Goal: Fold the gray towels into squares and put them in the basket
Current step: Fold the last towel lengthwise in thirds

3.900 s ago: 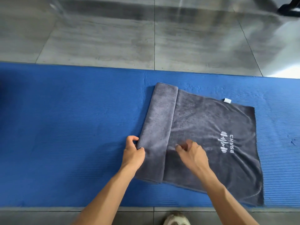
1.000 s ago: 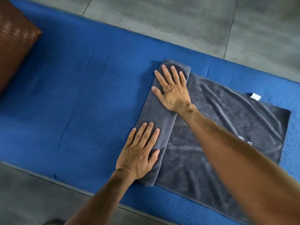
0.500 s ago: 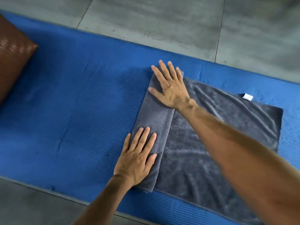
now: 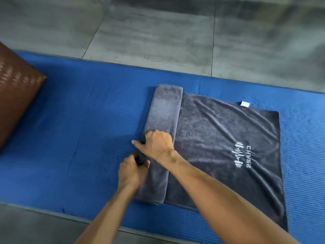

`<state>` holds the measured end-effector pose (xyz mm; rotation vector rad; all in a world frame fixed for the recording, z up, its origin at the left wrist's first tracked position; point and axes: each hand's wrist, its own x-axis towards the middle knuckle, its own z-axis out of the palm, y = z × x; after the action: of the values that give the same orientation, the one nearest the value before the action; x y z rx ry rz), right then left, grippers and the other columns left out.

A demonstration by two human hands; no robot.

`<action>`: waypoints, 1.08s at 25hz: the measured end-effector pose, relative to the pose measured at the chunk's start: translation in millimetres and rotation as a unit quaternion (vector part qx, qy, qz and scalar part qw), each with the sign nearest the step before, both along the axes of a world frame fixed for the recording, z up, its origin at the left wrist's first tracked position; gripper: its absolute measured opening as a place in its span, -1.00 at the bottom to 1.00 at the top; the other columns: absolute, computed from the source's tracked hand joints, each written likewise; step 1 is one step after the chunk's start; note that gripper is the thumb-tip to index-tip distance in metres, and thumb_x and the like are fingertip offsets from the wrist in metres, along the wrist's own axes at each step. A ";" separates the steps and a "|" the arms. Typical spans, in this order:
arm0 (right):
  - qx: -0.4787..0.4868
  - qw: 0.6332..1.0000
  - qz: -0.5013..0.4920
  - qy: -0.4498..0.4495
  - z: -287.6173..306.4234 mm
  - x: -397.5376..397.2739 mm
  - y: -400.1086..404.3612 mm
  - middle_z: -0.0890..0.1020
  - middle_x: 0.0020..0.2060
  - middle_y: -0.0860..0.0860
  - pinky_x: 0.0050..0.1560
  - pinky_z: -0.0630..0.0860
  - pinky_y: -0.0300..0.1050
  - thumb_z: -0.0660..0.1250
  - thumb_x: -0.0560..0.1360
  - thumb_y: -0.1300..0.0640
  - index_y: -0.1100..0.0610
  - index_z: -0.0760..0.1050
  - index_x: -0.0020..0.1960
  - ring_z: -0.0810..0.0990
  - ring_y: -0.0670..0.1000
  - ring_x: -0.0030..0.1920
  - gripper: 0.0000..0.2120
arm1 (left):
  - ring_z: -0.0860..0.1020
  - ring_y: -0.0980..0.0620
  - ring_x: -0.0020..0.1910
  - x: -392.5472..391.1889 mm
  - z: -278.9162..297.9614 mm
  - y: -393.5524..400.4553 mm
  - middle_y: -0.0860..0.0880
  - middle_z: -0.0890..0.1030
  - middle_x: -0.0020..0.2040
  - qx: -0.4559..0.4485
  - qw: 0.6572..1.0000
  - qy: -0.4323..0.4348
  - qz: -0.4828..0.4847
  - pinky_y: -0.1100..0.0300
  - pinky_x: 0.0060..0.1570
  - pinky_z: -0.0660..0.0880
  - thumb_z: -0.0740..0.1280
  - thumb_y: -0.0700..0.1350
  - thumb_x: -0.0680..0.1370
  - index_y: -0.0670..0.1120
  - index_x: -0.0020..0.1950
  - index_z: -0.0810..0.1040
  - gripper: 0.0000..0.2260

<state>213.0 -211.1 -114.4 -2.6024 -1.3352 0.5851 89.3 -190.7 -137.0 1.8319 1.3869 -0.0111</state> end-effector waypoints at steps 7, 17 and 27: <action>0.140 0.945 -0.234 0.183 13.4 5.4 -14.3 0.49 -0.43 0.01 -0.27 0.34 -0.12 0.31 0.47 0.00 0.11 0.35 -0.38 0.50 0.09 -0.32 -0.68 | 0.56 -0.11 -0.07 13.6 50.7 -16.6 0.04 0.58 -0.13 0.084 0.992 0.005 -0.091 0.12 -0.17 0.31 0.44 -0.05 0.43 -0.01 -0.08 0.43 -0.79; 0.391 0.651 -0.484 0.435 6.3 18.9 -129.9 0.36 -0.41 0.02 -0.33 0.35 -0.09 0.33 0.48 0.20 0.09 0.28 -0.36 0.32 0.03 -0.33 -0.69 | 0.49 0.05 0.05 44.0 72.9 -104.6 0.15 0.41 0.10 0.138 0.944 -0.034 -0.300 0.15 -0.15 0.42 0.35 -0.08 0.47 0.07 0.08 0.28 -0.70; 0.161 0.636 -0.567 0.499 12.5 -9.4 -193.2 0.70 -0.24 0.02 -0.49 0.43 -0.30 0.42 0.47 0.17 0.14 0.60 -0.08 0.64 -0.03 -0.27 -0.94 | 0.44 -0.09 0.20 22.0 23.8 -91.5 -0.05 0.44 0.28 0.023 0.988 0.042 -0.145 0.05 0.12 0.38 0.31 -0.02 0.55 -0.03 0.37 0.31 -0.58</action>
<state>203.5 -404.3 -101.9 -1.6648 0.5208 1.0557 111.3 -282.2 -113.2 2.0774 1.1728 -0.2094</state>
